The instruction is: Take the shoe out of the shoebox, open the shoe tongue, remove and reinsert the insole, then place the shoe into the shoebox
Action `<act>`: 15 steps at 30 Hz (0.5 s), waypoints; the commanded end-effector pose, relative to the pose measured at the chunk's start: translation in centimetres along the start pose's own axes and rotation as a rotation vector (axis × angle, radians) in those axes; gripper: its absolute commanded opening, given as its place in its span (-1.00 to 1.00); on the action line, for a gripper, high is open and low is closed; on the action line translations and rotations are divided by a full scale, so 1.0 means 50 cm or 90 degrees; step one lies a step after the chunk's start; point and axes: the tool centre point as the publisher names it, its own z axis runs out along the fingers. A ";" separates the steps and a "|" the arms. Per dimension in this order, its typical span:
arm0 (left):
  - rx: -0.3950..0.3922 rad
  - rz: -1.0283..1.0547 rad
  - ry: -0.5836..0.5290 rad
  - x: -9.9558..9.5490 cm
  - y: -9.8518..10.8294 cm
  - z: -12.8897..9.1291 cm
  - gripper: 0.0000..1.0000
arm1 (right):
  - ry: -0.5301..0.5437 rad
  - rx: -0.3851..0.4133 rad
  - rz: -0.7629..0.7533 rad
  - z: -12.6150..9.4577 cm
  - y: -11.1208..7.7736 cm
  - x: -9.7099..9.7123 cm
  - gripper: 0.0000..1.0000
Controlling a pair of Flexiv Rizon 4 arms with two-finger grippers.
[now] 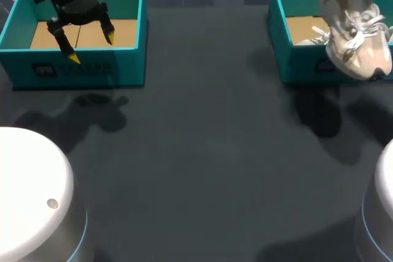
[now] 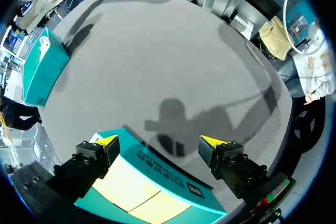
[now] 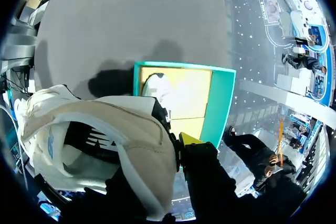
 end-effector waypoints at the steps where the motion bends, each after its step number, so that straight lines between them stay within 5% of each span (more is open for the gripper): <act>1: -0.002 0.000 0.001 0.000 0.000 0.000 1.00 | 0.010 -0.034 -0.001 0.030 -0.121 -0.048 -1.00; 9: -0.002 0.000 0.001 0.000 0.000 0.000 1.00 | -0.009 -0.027 -0.013 0.068 -0.259 -0.142 -1.00; 15: -0.002 0.000 0.001 0.000 0.000 0.000 1.00 | -0.019 -0.027 -0.014 0.068 -0.267 -0.150 -1.00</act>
